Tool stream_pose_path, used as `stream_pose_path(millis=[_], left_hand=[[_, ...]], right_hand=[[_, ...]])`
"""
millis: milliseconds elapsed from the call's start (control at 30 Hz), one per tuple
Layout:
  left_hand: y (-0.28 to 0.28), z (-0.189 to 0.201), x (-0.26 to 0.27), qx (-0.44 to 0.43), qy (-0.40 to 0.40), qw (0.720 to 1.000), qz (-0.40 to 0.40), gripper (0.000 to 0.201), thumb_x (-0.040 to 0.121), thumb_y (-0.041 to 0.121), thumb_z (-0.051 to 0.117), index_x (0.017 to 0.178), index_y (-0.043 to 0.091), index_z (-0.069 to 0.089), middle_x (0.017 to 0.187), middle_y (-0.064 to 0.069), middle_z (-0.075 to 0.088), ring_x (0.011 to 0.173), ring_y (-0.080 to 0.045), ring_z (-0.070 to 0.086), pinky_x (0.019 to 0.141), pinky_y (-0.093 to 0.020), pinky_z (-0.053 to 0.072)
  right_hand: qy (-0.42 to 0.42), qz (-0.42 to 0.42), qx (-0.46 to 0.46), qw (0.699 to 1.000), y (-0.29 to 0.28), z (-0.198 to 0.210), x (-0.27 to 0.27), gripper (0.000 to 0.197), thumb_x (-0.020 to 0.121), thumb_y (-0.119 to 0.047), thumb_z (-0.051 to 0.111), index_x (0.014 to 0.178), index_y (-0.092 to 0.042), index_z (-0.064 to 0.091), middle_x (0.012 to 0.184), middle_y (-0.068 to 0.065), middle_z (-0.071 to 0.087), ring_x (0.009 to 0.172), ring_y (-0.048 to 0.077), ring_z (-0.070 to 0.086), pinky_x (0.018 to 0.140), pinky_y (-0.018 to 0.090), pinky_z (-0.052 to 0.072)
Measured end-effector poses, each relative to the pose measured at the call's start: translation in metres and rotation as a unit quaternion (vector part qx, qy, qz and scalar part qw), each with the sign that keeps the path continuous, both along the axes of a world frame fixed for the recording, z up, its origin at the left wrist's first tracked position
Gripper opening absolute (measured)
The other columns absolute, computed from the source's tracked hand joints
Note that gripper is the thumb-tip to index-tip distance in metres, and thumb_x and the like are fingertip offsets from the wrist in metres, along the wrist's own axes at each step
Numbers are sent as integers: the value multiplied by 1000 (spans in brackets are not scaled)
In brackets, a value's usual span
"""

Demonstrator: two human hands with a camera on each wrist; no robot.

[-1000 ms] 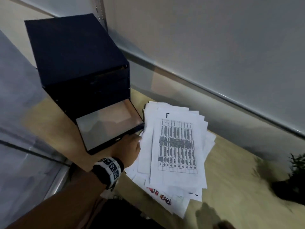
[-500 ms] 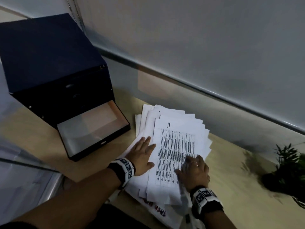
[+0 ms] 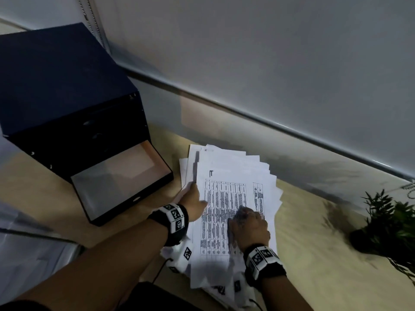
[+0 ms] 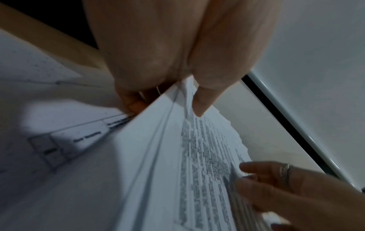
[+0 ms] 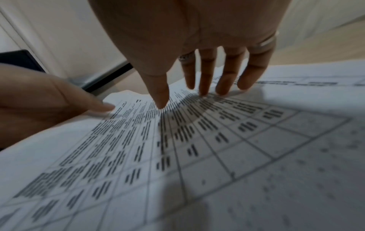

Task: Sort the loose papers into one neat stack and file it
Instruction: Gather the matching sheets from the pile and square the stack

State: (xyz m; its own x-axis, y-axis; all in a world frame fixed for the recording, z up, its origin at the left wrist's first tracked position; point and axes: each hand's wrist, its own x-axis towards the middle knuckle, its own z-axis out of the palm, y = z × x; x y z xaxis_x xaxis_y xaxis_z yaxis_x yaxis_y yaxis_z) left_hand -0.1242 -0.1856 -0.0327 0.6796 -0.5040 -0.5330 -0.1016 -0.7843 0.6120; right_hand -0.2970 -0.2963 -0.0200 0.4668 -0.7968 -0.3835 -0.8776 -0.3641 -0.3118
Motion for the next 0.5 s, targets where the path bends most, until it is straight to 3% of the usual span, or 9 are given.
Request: stream_pose_path(millis=[67,167,233,267,300,333,400,433,500], left_hand=[[-1,1,0,-11,0,999,33,72,97,26,56,153,3,15,160,-10,20,145,-25,28,110,-26,28],[-1,0,3,-24,-11,996,85,64,99,26,51,149,-1,21,156,-20,29,139,-31,37,108,-31,33],[-3,-2,0,-8,3,996,85,69,98,37,50,147,-1,20,148,-20,40,126,-31,50,93,-28,45],[-5,0,-3,0,9,997,73,72,97,37,51,148,0,16,144,-18,43,117,-30,55,79,-24,46],[-7,-1,-7,4,27,998,58,72,97,33,53,149,2,13,139,-17,45,107,-29,58,67,-23,43],[-9,1,-9,-2,38,998,53,71,96,26,57,148,4,15,139,-17,45,101,-28,59,65,-23,42],[-5,-2,-4,-11,10,999,49,63,90,19,66,141,8,32,138,-9,48,104,-25,58,79,-22,44],[1,-1,2,-16,1,998,55,63,86,20,71,138,9,38,138,-5,48,112,-25,56,90,-22,42],[14,-1,15,-38,3,997,72,70,75,29,80,135,14,46,137,-2,53,118,-25,56,103,-33,45]], right_hand=[[-11,-55,-5,998,-4,2,-2,64,80,-48,66,136,-26,47,145,3,38,131,33,35,103,50,38],[17,-69,3,997,-11,1,-8,63,80,-48,62,137,-27,43,147,2,34,130,34,34,104,50,38],[46,-31,-8,998,-12,-2,-7,56,82,-51,56,131,-27,47,141,1,40,127,32,39,100,47,39],[48,1,-15,999,-11,-5,-5,52,82,-53,53,126,-25,51,137,0,45,124,30,42,98,44,41],[43,37,-16,998,-10,-7,-4,46,82,-53,51,117,-24,55,130,0,52,121,28,47,95,40,42],[23,45,-7,999,-10,-7,-2,36,83,-50,53,105,-22,60,119,1,59,114,26,54,89,34,44],[-19,19,29,999,-16,-8,-2,21,84,-40,62,83,-19,61,89,1,64,92,27,64,73,25,42],[-37,2,29,999,-21,-8,-4,18,84,-35,64,82,-17,64,83,1,64,87,27,65,70,24,42],[-57,-34,6,998,-32,-11,-11,26,84,-30,61,101,-13,71,98,6,70,92,29,66,79,28,50]])
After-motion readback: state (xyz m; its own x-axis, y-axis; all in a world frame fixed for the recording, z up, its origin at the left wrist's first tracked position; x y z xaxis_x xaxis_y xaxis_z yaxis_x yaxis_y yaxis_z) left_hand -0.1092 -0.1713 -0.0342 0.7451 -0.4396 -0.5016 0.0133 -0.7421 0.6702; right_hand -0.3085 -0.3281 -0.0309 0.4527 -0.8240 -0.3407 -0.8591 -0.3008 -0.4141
